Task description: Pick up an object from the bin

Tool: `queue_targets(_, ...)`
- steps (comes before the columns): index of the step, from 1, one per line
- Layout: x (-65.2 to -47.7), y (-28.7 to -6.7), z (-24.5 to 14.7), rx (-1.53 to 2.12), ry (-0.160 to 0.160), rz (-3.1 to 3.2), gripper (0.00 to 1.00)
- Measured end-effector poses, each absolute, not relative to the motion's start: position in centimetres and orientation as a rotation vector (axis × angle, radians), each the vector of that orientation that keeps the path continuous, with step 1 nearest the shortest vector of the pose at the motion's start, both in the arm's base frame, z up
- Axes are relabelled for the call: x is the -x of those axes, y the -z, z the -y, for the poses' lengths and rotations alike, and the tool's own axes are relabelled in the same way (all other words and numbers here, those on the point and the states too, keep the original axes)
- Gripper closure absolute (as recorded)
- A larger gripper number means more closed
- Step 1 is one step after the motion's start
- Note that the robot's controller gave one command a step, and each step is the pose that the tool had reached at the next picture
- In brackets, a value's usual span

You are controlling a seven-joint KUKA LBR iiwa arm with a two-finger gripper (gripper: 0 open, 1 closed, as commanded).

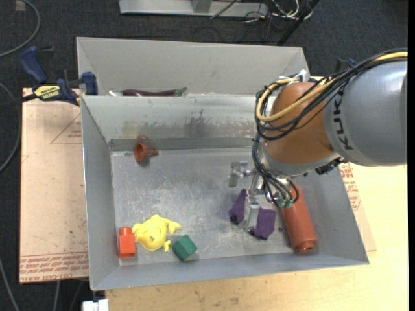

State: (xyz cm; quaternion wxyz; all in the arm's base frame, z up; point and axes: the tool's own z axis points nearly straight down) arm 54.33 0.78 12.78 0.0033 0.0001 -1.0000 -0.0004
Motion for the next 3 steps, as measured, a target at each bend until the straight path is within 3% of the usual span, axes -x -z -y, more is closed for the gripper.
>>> queue_targets(1, -54.3, -13.0, -0.8, 0.0, 0.002, 3.136, 0.0)
queue_targets(2, -54.2, -16.3, -0.2, -0.059, 0.003, 3.129, 0.0)
queue_targets(3, -54.7, -16.5, 0.5, -0.074, 0.001, 3.155, 0.0)
